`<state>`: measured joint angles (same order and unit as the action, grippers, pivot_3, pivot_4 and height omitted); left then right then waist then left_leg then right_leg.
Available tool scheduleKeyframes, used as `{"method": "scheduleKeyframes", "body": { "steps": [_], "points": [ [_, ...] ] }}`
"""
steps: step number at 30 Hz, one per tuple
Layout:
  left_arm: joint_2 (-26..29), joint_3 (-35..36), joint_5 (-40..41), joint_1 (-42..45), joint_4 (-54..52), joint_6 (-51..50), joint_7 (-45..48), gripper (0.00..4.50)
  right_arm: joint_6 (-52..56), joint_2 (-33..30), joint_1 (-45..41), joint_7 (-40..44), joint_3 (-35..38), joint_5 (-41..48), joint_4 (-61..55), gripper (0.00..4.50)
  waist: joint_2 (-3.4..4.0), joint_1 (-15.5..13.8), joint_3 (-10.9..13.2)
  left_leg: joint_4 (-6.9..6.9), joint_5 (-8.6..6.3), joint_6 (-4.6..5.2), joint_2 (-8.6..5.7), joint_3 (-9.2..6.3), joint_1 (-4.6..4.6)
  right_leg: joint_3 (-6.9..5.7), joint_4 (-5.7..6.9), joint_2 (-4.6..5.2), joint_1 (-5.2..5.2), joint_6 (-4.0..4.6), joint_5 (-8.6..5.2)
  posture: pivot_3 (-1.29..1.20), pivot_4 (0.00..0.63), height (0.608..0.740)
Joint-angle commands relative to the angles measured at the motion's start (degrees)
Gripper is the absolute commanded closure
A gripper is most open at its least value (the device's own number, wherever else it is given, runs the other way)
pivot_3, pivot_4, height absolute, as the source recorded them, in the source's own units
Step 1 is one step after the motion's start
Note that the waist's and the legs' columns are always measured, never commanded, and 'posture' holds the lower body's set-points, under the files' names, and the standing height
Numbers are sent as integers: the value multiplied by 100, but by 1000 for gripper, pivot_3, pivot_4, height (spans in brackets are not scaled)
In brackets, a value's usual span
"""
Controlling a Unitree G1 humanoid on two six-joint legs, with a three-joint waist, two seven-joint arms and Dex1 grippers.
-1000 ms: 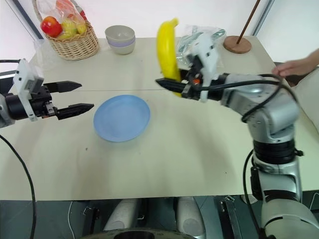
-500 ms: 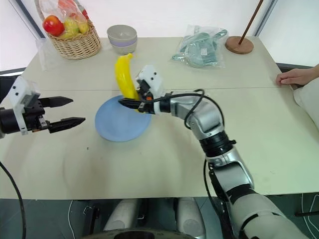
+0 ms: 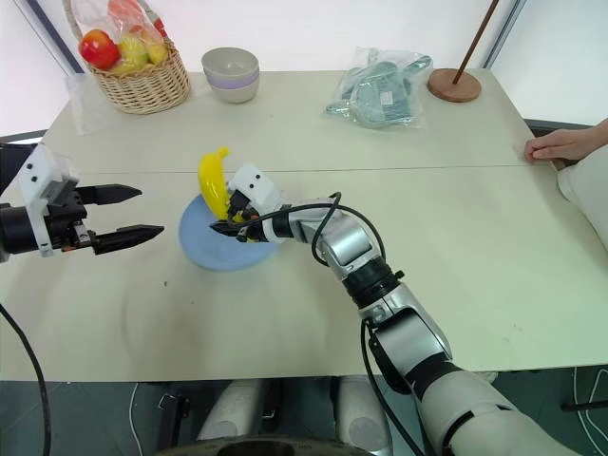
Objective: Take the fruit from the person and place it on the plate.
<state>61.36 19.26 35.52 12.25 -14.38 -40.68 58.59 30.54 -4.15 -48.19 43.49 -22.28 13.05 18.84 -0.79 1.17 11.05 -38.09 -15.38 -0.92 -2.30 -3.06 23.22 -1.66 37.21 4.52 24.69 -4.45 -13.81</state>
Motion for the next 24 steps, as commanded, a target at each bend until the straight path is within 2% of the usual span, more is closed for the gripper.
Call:
{"method": "scheduleKeyframes", "body": {
  "steps": [1,8,15,19,24],
  "points": [
    [123,84,-6,84,-109,19,43,0,-195,149,-78,-75,-13,-232,114,3521,0,6,0,0,0,0,0,0,0,0,0,-1,0,0,0,0,150,740],
    [313,124,-41,-177,-202,-34,191,0,-263,248,-109,-166,-41,-614,449,3521,0,6,0,6,5,-8,0,-1,0,1,0,0,3,3,2,0,150,740],
    [521,210,-168,-320,-139,-5,238,0,-280,275,-99,-156,17,-748,453,101,1,7,1,8,6,-10,0,-4,0,1,0,-2,4,4,3,0,150,740],
    [579,211,-244,-363,-97,37,284,0,-178,201,-143,-151,107,-752,307,42,1,7,1,8,6,-10,0,-4,0,1,0,-3,4,4,3,0,150,740],
    [527,187,-186,-328,-140,-9,299,0,410,-206,-234,-110,515,-530,-580,42,2,-9,1,8,6,-10,0,-4,3,0,0,-2,5,4,3,0,150,740]
  ]
}}
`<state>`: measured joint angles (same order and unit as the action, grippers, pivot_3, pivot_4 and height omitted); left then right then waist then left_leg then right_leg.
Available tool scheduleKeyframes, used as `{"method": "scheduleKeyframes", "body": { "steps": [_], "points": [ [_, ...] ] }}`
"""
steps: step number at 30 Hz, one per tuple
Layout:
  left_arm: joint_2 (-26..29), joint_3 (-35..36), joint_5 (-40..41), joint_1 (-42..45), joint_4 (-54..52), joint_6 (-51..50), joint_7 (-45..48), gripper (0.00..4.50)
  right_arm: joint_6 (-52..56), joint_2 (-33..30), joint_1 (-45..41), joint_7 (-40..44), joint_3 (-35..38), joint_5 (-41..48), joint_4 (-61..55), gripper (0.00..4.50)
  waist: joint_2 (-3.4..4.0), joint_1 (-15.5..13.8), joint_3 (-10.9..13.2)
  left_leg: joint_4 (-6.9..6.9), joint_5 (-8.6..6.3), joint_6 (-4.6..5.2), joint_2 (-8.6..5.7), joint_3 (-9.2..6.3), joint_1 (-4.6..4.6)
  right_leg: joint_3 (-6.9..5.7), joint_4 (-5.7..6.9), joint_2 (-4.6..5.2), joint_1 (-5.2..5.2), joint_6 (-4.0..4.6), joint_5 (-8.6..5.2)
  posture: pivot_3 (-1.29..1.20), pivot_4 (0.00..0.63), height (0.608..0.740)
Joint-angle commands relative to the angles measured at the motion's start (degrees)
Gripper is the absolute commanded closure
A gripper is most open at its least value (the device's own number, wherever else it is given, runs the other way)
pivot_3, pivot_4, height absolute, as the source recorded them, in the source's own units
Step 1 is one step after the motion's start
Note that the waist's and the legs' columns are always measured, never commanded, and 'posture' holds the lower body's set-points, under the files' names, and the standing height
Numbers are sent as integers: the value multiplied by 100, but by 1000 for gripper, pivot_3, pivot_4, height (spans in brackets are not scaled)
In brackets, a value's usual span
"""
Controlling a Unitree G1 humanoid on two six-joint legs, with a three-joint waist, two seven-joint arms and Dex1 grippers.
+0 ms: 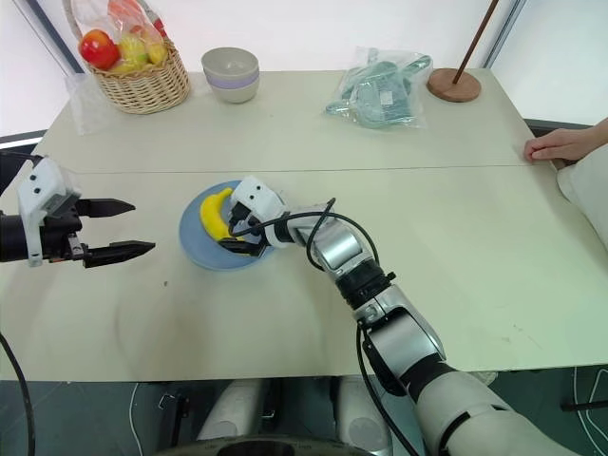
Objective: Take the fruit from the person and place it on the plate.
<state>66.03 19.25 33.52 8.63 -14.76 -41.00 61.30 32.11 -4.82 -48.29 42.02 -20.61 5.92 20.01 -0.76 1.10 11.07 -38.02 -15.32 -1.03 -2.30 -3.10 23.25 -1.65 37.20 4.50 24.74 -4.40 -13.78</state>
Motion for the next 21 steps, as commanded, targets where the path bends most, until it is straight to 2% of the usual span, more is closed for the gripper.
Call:
{"method": "scheduleKeyframes", "body": {
  "steps": [1,4,6,10,12,14,21],
  "points": [
    [55,192,23,25,-111,17,33,0,381,-192,-214,36,409,228,-860,42,0,-4,0,0,0,0,0,0,0,0,0,0,0,0,0,0,150,740],
    [32,161,43,26,-120,13,49,0,831,-669,-157,127,675,391,-1780,42,0,-3,0,0,0,0,0,0,1,0,0,1,1,0,0,0,150,740],
    [34,107,59,51,-112,29,103,0,1274,-1371,-84,433,1046,691,-2712,42,4,-26,3,0,0,0,0,-1,4,0,0,1,3,0,0,0,150,740],
    [64,45,40,105,-48,80,201,0,1696,-2530,225,1000,1480,1227,-3714,42,-3,-37,-1,0,-1,2,-4,0,10,-5,-10,3,0,-1,0,0,150,740],
    [85,7,23,162,17,138,288,0,1487,-3299,598,1477,1655,1346,-4178,42,-3,-43,-1,0,-2,5,-2,0,7,-6,-12,4,-3,-1,-1,0,150,740],
    [98,-39,-13,234,82,192,354,0,1439,-3800,922,1724,1983,1606,-4474,42,0,-39,0,1,-4,8,-1,0,6,-7,-13,3,-6,-2,-3,0,150,740],
    [45,-208,-38,479,210,281,471,0,2013,-4238,1322,1340,2955,2300,-4773,42,1,0,1,0,-4,9,10,9,-5,-6,-7,0,-8,-2,-2,0,150,740]
  ]
}}
